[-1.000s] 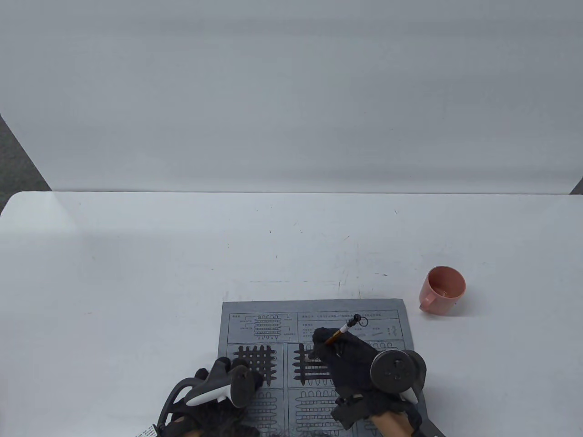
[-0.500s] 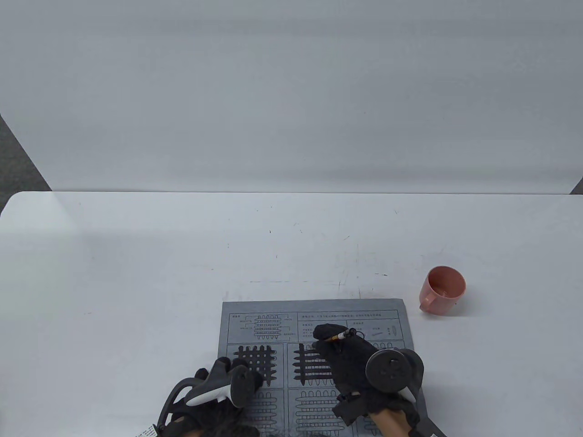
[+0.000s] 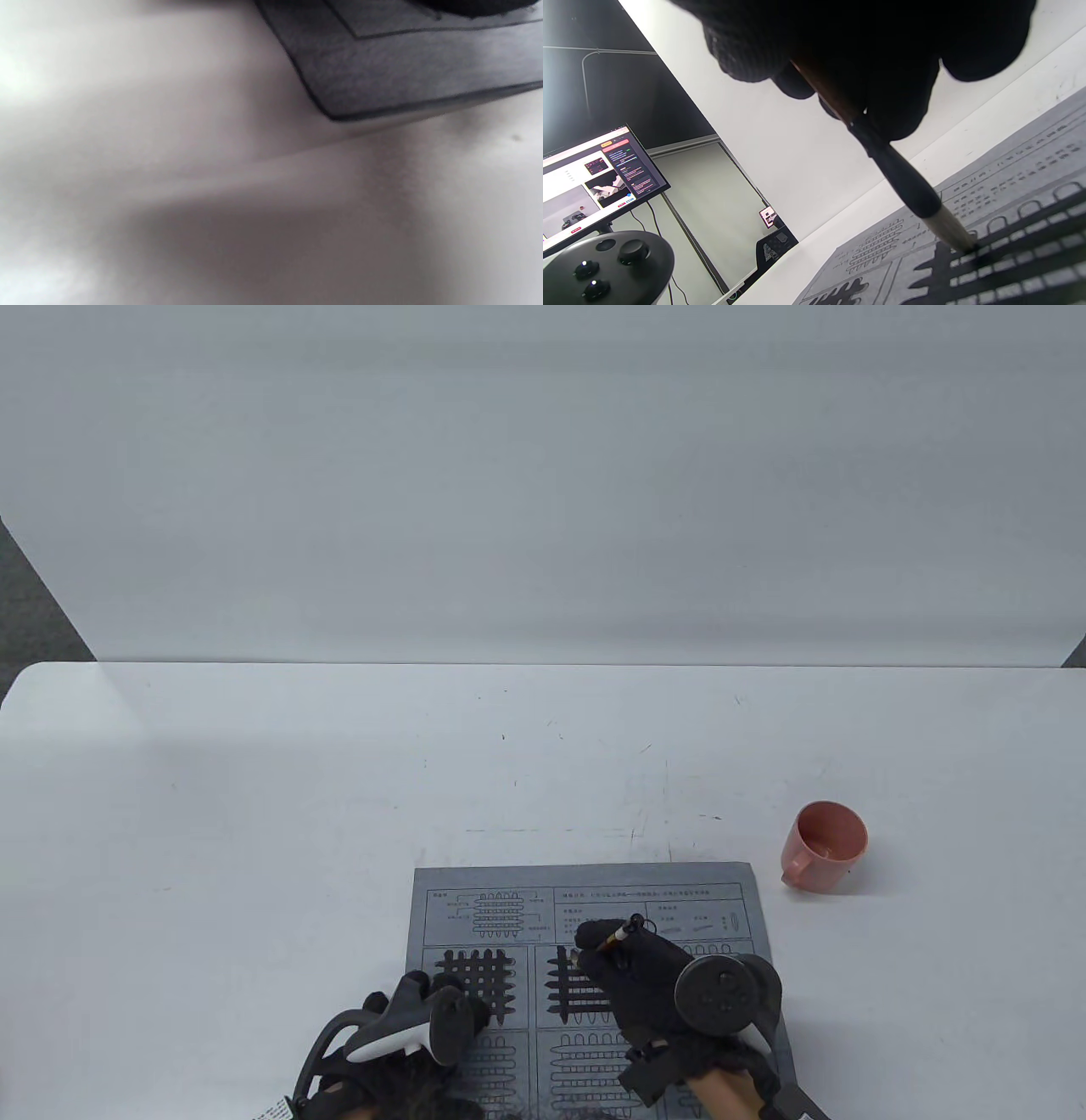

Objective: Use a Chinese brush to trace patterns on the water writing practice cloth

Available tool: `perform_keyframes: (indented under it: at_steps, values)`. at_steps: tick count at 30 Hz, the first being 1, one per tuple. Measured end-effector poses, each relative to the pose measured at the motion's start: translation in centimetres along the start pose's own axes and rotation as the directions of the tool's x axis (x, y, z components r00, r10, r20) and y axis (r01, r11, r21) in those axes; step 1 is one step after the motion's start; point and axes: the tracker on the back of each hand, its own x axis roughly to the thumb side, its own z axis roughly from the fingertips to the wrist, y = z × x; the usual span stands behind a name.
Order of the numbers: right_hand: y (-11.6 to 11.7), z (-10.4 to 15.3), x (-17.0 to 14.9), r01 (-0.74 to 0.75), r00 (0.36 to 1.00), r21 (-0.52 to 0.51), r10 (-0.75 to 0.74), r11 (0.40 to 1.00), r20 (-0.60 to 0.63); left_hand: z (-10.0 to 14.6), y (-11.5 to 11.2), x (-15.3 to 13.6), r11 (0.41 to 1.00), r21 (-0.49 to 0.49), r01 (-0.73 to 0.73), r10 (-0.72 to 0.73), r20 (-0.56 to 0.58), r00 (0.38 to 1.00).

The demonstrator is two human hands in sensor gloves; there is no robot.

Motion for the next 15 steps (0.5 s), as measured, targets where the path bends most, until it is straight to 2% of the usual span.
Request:
perform_keyframes:
  at_steps: [15]
  values:
    - [0.09,0.04,-0.02,0.012,1.000,0.008,-0.012,1.000,-0.010,0.00,0.00,0.00,1.000,0.000,0.000,0.000,0.000,1.000]
